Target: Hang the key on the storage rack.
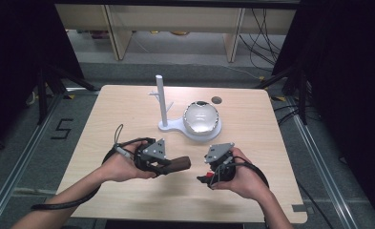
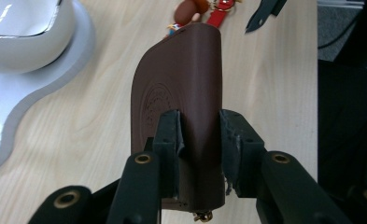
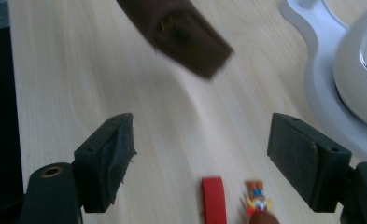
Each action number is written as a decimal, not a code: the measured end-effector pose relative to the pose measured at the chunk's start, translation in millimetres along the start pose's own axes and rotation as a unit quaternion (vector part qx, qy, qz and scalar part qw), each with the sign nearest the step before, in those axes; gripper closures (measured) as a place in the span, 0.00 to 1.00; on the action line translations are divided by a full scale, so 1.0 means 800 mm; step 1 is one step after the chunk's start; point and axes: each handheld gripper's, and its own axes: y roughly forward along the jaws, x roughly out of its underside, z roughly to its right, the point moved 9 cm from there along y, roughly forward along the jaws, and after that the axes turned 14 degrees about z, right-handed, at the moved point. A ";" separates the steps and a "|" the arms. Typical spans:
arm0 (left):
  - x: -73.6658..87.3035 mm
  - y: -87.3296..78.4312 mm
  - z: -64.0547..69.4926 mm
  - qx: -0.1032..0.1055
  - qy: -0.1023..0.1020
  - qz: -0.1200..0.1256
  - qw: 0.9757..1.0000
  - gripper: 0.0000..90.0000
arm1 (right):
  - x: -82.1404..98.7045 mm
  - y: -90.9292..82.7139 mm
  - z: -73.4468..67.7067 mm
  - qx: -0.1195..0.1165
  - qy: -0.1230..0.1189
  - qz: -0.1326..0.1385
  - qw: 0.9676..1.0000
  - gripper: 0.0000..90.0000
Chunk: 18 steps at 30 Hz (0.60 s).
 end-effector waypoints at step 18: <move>-0.011 0.009 0.013 0.038 -0.006 0.010 0.999 0.76 | -0.018 0.028 -0.025 -0.053 -0.124 0.003 0.991 0.67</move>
